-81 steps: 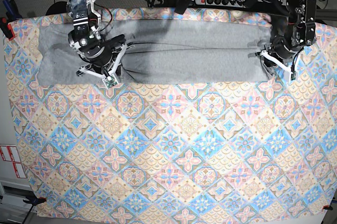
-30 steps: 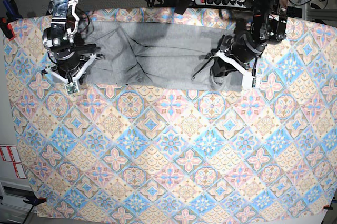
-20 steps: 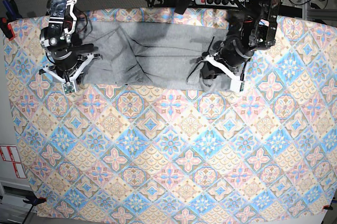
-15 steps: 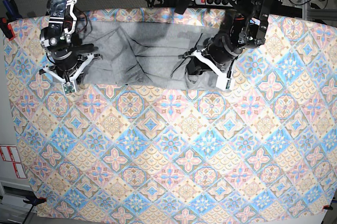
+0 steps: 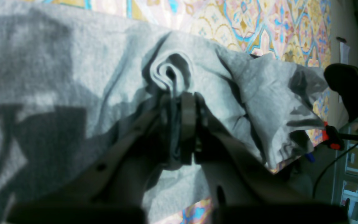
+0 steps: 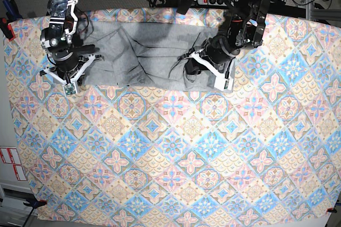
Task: Fold the T-shirt properly
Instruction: 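Grasp the strip's other end with the left gripper and fold it inward, then push the folded end with the left gripper toward the strip's middle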
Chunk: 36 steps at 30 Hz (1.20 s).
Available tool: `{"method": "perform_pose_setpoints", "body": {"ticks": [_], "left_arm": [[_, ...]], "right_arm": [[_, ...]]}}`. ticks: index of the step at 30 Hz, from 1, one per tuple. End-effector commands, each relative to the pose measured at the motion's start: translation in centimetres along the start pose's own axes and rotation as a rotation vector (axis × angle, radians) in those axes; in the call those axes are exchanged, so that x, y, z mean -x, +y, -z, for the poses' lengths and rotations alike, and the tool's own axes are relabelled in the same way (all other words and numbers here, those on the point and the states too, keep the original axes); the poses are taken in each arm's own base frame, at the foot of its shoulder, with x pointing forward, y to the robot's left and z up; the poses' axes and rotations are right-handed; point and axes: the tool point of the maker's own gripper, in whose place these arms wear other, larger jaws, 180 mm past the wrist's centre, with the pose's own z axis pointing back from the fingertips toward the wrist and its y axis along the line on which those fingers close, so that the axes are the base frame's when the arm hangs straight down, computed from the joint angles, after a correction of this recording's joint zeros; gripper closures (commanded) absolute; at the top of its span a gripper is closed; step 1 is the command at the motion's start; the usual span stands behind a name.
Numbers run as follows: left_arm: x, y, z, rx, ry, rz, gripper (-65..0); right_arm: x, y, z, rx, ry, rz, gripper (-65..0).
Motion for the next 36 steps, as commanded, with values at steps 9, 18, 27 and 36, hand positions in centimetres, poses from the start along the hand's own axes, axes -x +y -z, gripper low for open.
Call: {"method": "perform_pose_setpoints", "body": {"ticks": [9,18,27,36], "left_arm": [[-4.5,-3.9,-2.4,0.092,-0.126,0.114,-6.6],[-3.9,-3.8,-3.8,0.091,-0.116,0.155,-6.6],[-2.2,-2.0,-2.3,0.058,-0.052,0.116,-14.2],[0.0,-4.6,-1.3,0.125,0.011,0.147,-19.2]], "right_arm": [[-1.5,-0.7,-0.3,0.016,-0.048,-0.004,-1.1],[-2.3,-0.8,-0.6,0.022,-0.069,-0.011,-1.1],[-2.4,-0.7,-0.6,0.020,-0.073,-0.013,-1.1],[-2.3,-0.8,-0.6,0.021,-0.071,-0.012,-1.1]]}}
